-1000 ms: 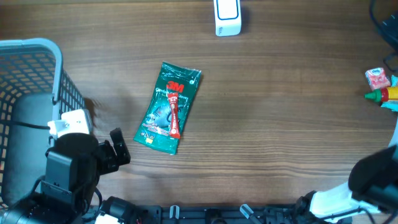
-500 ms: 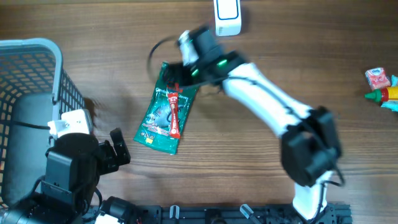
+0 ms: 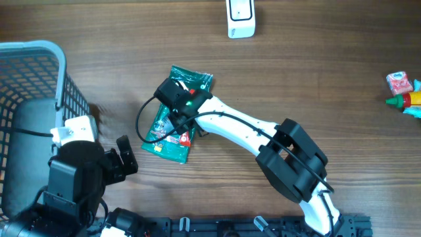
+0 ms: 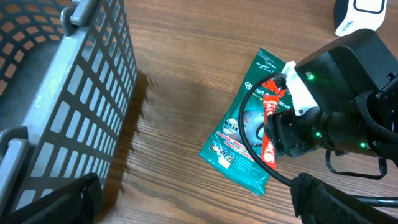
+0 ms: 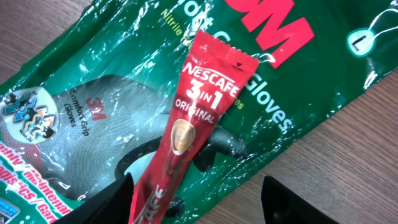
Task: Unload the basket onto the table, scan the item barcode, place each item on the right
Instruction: 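Reach the right gripper over the gloves pack and grasp the Nescafe sachet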
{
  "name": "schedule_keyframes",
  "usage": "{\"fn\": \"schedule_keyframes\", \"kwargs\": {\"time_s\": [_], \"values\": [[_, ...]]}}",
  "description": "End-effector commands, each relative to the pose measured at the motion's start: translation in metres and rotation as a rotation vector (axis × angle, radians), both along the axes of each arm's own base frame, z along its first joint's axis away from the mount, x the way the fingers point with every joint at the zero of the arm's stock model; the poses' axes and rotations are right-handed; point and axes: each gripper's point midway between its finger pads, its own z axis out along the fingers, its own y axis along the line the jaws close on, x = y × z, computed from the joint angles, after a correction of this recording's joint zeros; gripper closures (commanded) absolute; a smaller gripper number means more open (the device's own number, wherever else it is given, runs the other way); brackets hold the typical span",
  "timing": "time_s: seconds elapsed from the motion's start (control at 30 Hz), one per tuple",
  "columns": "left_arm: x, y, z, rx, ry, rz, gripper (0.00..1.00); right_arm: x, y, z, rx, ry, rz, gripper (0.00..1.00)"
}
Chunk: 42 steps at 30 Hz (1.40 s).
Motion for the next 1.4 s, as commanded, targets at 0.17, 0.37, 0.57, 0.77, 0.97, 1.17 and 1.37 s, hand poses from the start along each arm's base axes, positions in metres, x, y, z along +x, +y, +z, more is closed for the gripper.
{"fn": "schedule_keyframes", "kwargs": {"time_s": [0.17,0.37,0.57,0.77,0.97,1.17,1.37], "values": [[-0.001,0.001,0.002,0.010,-0.007,-0.002,0.00,-0.017,0.008,-0.012,-0.032,0.035,0.140,0.60],[-0.001,0.001,0.002,0.010,-0.007,-0.002,0.00,-0.024,0.013,-0.023,-0.023,0.076,0.206,0.64],[-0.001,0.001,0.002,0.010,-0.007,-0.002,0.00,-0.021,0.009,-0.023,-0.020,0.084,0.187,0.96],[-0.001,0.001,0.002,0.010,-0.007,-0.002,0.00,0.034,-0.067,0.011,0.018,0.146,-0.032,0.96],[-0.001,0.001,0.002,0.010,-0.007,-0.002,0.00,0.063,-0.103,0.031,0.023,0.095,-0.023,0.96],[-0.001,0.001,0.002,0.010,-0.007,-0.002,0.00,0.061,-0.119,0.022,-0.035,0.106,0.045,0.49],[-0.001,0.001,0.002,0.010,-0.007,-0.002,0.00,0.078,-0.117,0.025,-0.037,0.032,0.024,0.36]]}}
